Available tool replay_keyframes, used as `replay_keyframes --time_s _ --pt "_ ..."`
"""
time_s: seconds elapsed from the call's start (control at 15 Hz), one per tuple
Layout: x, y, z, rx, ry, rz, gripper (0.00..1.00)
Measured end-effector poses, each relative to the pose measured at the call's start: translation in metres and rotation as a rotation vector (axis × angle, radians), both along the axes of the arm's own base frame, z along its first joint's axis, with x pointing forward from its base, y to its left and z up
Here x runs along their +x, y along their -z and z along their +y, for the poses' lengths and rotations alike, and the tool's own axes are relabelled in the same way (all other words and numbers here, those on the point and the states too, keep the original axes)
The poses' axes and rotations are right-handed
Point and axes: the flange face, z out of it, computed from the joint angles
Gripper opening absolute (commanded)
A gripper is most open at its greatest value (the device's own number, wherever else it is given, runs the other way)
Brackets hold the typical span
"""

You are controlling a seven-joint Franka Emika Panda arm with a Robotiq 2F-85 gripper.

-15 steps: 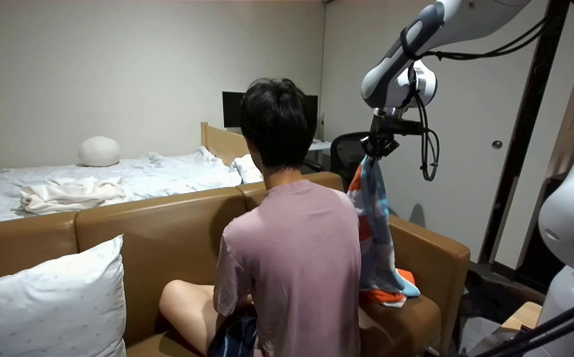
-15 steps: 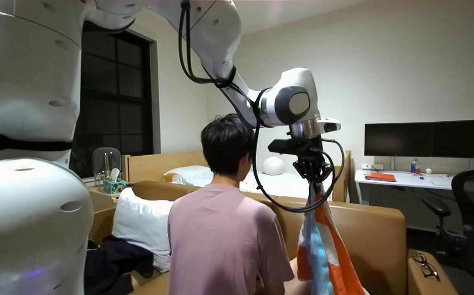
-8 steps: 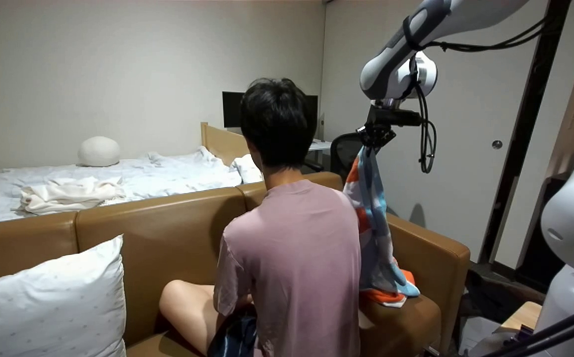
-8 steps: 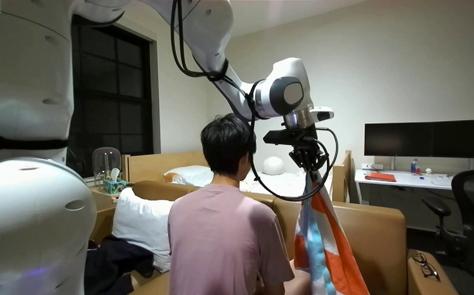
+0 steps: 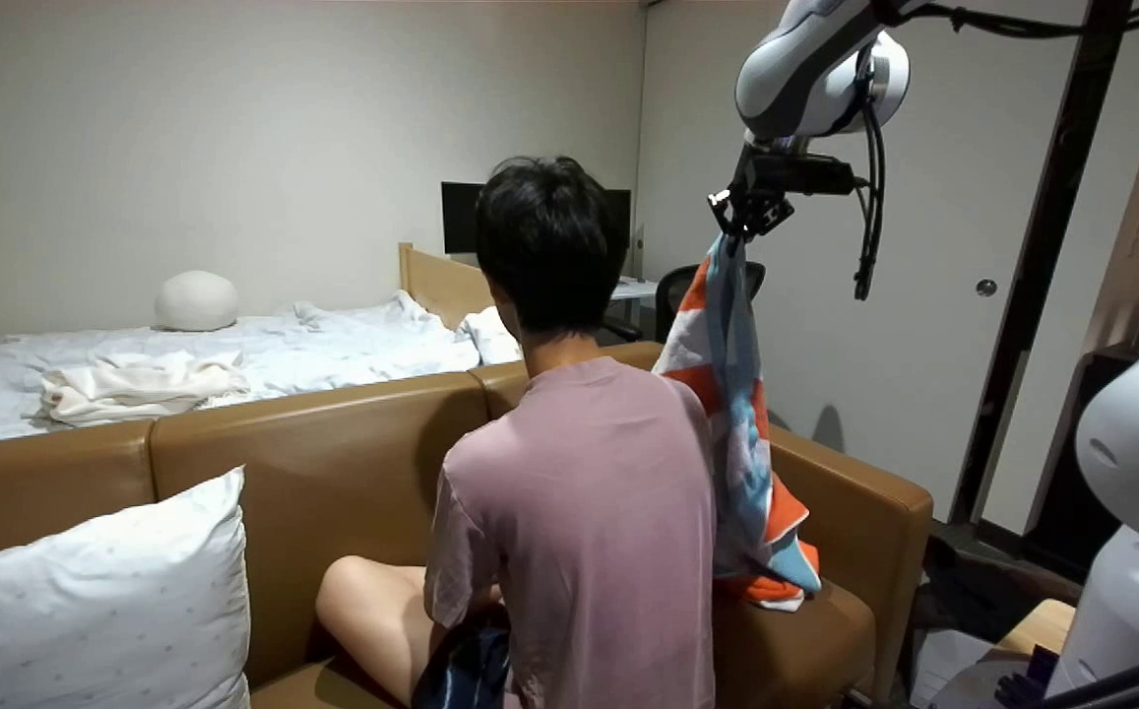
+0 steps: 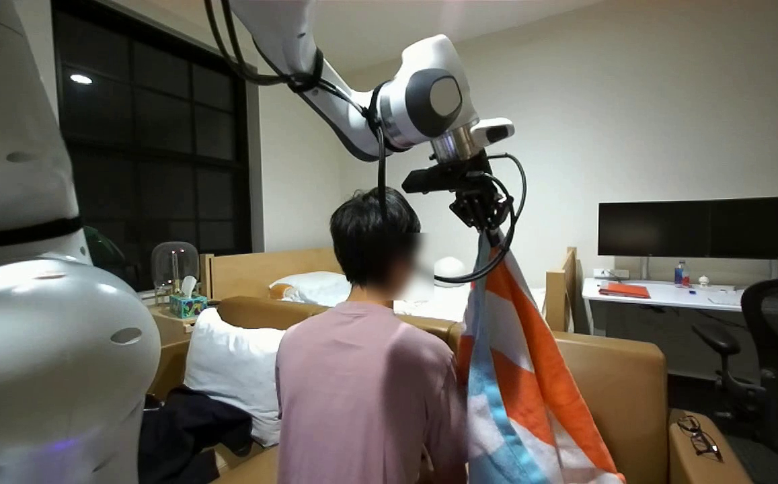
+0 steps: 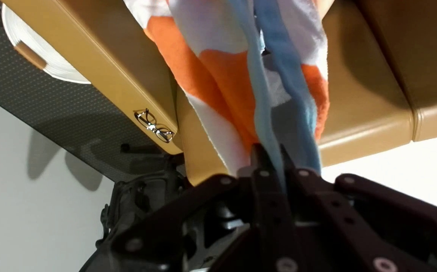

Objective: Place the striped towel over the man's shoulders

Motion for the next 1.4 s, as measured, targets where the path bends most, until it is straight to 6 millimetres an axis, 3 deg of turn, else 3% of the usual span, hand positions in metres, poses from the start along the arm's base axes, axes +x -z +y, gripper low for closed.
replay_keyframes --time_s 0.47,0.67,0.8,1.0,1.27,1.4 --pt "-0.048 -0.079 0.008 -0.053 -0.029 -0.138 0.01" --pt "-0.067 -0.093 0.009 -0.081 -0.069 -0.146 0.01" --pt "-0.072 -0.081 0.011 -0.088 -0.097 -0.118 0.01" --pt "-0.069 -0.04 0.021 -0.072 -0.129 -0.041 0.01" --pt "-0.056 0.016 0.063 -0.057 -0.189 0.07 0.05" --pt "-0.054 0.022 0.07 -0.057 -0.197 0.082 0.05"
